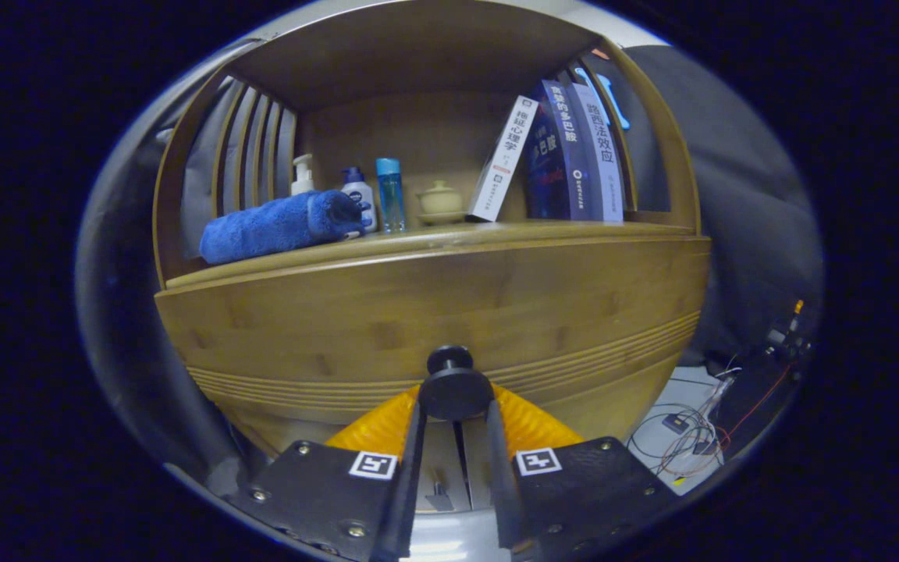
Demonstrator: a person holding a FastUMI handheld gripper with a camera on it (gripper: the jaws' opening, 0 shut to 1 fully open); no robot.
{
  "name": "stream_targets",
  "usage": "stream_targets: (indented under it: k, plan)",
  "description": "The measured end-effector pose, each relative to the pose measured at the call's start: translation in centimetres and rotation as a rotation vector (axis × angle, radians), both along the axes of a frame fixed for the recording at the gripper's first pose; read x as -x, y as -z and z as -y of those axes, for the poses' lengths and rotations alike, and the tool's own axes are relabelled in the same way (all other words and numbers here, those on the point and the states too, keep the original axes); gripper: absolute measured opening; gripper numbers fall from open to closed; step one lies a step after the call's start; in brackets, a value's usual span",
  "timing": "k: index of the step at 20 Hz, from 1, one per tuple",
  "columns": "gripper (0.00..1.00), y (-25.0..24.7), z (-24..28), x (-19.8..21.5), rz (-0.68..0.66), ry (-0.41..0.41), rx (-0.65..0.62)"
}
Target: Pull open the drawer, take out the items inside it, and place them on the countertop above the cabinet.
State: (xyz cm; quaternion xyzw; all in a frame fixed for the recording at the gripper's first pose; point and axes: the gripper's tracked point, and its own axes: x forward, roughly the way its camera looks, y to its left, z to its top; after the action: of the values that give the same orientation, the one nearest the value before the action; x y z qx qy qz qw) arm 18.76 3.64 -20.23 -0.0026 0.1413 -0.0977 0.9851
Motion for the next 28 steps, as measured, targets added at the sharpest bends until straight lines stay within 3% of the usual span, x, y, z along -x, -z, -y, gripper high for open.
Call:
stream_targets:
  k: [6, 8, 9, 11, 20, 28]
  plan:
    - [0.43, -0.5, 0.0, -0.9, 0.028, -0.026, -0.008]
    - [0.40, -0.4, 0.0, -1.0, 0.029, -0.021, 0.001]
    - [0.31, -0.4, -0.1, -0.6, 0.028, -0.025, -0.002]
    - [0.31, -0.5, -0.4, 0.3, 0.042, -0.030, -0.004]
    - [0.31, -1.1, -0.9, 7.7, 0.033, -0.024, -0.024]
    - [0.31, -1.1, -1.4, 13.9, -0.014, -0.110, 0.017]
